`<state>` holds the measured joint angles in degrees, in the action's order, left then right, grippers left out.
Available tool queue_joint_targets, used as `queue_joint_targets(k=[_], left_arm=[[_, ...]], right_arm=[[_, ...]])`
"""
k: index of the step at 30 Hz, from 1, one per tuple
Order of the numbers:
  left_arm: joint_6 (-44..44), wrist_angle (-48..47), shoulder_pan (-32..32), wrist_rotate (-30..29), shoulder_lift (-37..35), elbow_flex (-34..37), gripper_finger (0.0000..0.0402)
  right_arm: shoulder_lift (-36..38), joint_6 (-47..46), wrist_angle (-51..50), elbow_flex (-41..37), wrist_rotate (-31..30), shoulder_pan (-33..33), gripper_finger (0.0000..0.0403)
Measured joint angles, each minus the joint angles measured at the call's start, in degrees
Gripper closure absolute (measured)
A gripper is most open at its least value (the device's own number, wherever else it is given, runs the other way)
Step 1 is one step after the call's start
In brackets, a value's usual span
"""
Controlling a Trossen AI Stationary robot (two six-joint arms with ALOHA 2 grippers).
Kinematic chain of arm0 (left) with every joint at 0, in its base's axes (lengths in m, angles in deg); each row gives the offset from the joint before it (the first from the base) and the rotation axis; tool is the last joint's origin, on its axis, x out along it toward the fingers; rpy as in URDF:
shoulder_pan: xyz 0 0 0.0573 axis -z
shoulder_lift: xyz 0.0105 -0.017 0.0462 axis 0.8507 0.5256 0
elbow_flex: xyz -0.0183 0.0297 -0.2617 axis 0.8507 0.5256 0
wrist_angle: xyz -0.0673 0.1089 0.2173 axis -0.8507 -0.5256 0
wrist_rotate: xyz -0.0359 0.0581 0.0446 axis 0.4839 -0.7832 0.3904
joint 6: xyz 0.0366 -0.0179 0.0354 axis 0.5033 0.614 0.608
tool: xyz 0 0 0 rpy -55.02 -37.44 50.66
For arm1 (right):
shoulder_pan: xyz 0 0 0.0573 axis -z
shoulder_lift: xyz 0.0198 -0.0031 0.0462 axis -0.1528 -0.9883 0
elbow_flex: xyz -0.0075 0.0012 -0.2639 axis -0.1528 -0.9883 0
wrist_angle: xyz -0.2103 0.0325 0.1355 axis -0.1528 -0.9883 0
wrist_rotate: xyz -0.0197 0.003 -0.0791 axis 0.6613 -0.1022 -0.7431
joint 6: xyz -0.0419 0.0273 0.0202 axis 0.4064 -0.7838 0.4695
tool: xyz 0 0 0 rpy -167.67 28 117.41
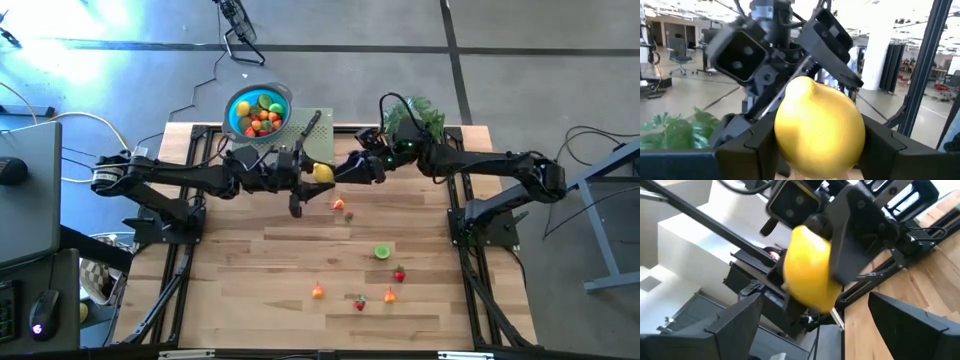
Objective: Pick & Place Fruit
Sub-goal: Put the lemon into the strainer bowl on the shelf
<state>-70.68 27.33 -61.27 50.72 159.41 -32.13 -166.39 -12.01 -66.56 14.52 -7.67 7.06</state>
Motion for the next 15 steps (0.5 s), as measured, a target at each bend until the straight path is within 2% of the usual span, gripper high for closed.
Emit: queue_joint_targets(k=[7,15], left_arm=[[3.46,-2.35,-0.02,-3.24,-4.79,0.00,0.0205],[4.51,-10.24,-0.02,-12.79,-10.64,0.00,0.0205]], right_arm=[[2.45,1.76,-0.75,0.00,1.40,1.74,0.0046],[2.43,3.29,-0.79,0.00,1.67,3.48,0.0046]])
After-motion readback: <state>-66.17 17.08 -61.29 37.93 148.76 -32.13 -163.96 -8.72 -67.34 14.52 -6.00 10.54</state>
